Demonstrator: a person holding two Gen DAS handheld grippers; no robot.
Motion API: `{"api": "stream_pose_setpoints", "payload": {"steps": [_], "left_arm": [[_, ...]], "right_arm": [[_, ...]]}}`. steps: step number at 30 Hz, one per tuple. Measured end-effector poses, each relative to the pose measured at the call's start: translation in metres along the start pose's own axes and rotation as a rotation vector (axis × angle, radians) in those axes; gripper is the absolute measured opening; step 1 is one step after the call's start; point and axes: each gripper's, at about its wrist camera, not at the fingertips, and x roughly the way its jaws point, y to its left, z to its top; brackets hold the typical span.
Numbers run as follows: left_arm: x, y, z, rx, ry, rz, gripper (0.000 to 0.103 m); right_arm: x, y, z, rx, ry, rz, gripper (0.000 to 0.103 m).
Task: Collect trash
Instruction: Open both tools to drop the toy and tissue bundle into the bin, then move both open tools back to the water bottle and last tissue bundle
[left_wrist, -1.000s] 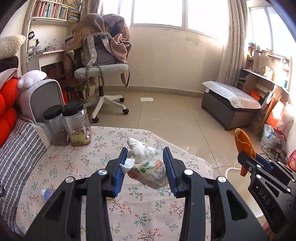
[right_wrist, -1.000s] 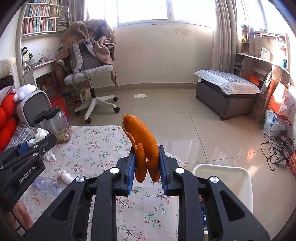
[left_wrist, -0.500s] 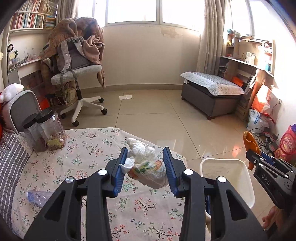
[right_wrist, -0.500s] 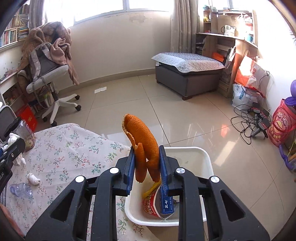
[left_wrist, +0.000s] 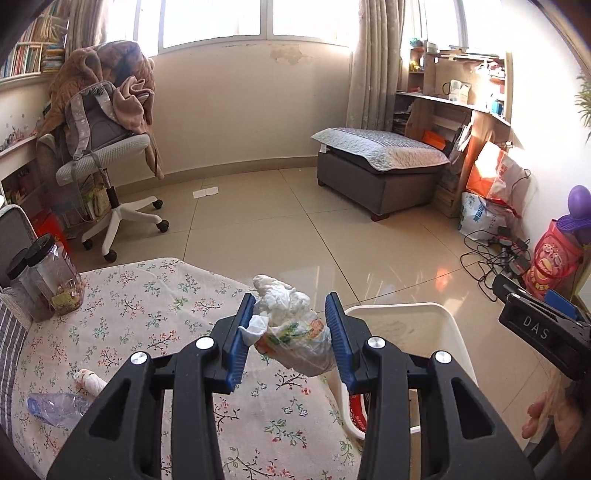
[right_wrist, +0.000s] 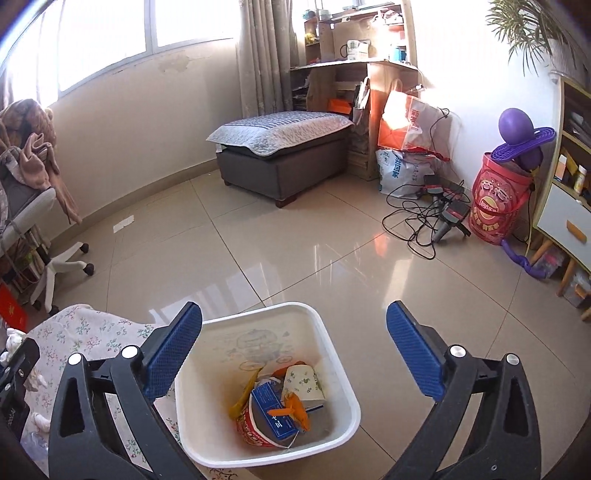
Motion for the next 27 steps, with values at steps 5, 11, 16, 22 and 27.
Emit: {"api": "stream_pose_setpoints", "payload": {"steps": [5,11,16,22,27], "left_arm": [[0.011,-0.021,0.005,-0.005,0.033,-0.065,0.039],[0.028,-0.054,0.009,0.015,0.069,-0.139,0.039],[0.045,-0.073,0.009,-0.007,0.129,-0.234,0.041],[0.057,-0.076,0.005,-0.072,0.203,-0.338,0.062],[0.054,-0.058,0.004,-0.108,0.211,-0.295,0.073]], "right_arm": [[0.002,-0.025,0.004,0.090,-0.011,-0.032,0.096],[-0.004,-0.051,0.006,0.200,-0.051,-0.058,0.096],[0.000,-0.064,0.007,0.257,-0.041,-0.062,0.096],[-0.001,-0.060,0.007,0.246,-0.054,-0.060,0.096],[-0.001,-0.046,0.006,0.208,-0.049,-0.048,0.096]]}}
